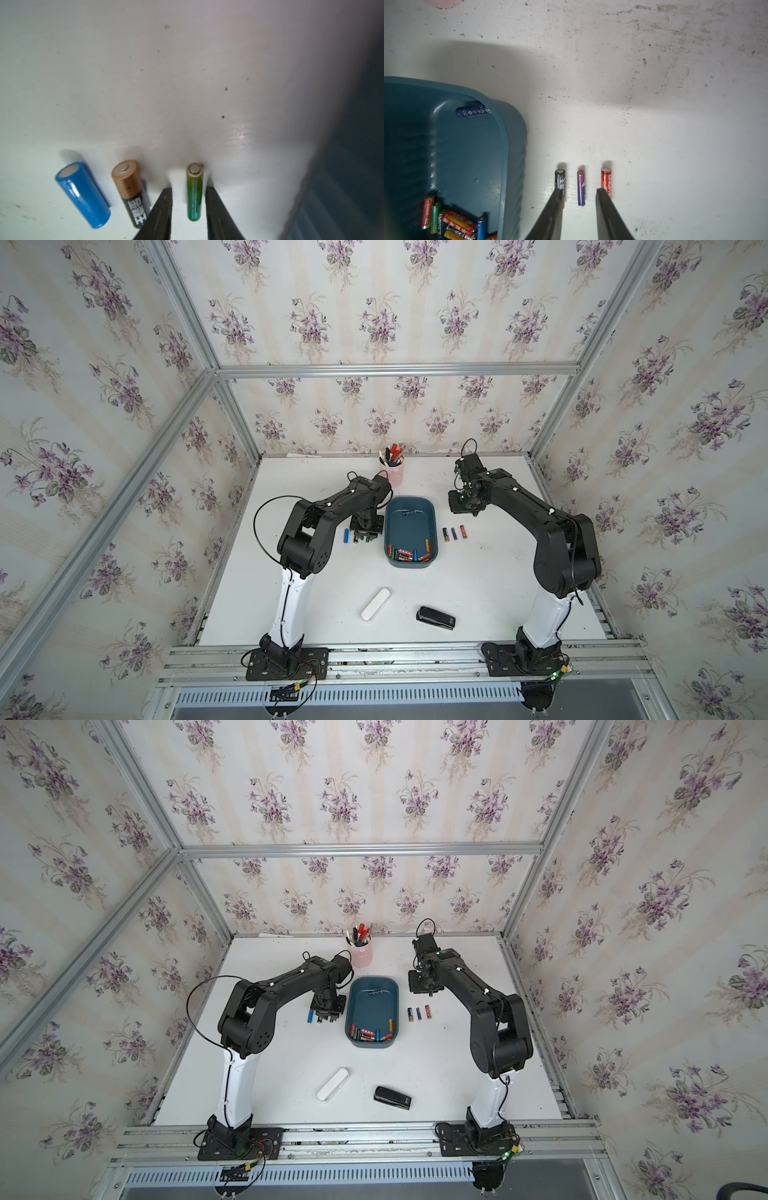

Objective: Take the batteries out of the storage box
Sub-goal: Place the battery at the center of the board.

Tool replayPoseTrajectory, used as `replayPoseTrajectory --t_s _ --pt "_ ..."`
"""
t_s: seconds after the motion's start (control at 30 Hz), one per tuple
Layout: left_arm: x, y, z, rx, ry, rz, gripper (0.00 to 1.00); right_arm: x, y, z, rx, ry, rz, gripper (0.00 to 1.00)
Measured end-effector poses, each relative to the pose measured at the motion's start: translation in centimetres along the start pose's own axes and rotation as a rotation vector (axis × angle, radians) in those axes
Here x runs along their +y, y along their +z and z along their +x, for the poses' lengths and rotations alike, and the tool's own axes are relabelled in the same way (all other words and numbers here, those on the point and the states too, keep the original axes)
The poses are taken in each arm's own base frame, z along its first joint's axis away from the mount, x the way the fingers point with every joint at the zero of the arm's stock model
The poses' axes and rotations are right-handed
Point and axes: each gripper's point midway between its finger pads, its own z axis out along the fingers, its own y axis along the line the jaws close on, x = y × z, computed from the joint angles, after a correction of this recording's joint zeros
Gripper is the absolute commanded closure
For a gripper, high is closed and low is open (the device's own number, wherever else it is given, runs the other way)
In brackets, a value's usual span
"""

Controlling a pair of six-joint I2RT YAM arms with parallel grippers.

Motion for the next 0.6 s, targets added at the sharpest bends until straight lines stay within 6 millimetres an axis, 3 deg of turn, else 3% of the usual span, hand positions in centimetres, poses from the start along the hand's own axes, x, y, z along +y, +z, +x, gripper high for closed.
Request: replayPoseTrajectory --t_s 0.37,0.47,0.6 --pt "-0.4 -1.5 -0.3 -0.023 0.005 0.026 0.61 0.3 -0.4 -0.4 -0.010 -0.004 -0.004 0.68" --pt "-0.5 -2.9 -0.4 -0.048 0.007 0.037 0.61 0.7 -1.0 -0.8 -0.014 -0.020 0.032 0.68" --pt "-0.8 -4.7 -0.9 -0.090 0.007 0.058 0.61 3.9 -2.0 -1.7 -0.027 -0.098 0.071 0.67"
